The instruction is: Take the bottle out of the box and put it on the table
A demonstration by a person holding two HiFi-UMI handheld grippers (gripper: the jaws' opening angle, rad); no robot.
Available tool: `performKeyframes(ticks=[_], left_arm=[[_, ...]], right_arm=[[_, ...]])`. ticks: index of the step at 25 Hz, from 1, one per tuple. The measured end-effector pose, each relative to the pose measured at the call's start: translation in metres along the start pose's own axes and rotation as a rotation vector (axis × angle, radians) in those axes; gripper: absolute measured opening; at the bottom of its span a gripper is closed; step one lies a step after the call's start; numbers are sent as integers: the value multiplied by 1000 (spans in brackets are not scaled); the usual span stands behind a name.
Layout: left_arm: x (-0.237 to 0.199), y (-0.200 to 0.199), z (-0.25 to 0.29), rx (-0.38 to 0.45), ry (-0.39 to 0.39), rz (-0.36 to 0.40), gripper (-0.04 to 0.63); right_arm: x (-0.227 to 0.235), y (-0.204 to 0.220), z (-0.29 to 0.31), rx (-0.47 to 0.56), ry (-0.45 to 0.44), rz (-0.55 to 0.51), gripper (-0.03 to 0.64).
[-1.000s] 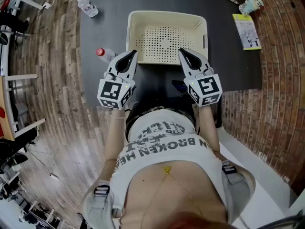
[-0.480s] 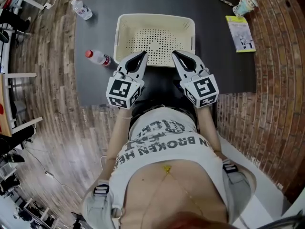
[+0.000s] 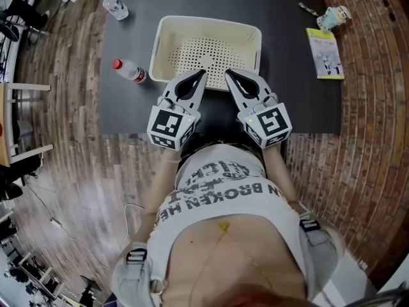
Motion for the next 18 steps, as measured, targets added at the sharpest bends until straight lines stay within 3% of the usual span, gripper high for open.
performKeyframes(ticks=[18], left_arm=[[29,-45,-6,72,-68,82,6]], right_arm=[[-4,-19,-23,114,-46,-10,8]])
Point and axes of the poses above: the fingertips, and each gripper's own axes: z forward along the fingers, x to its right, y out of its underside, the point moved 10 cm from there along -z, backward along the fingers, and after that the axes turned 14 degrees about z, right-handed, at the moved point
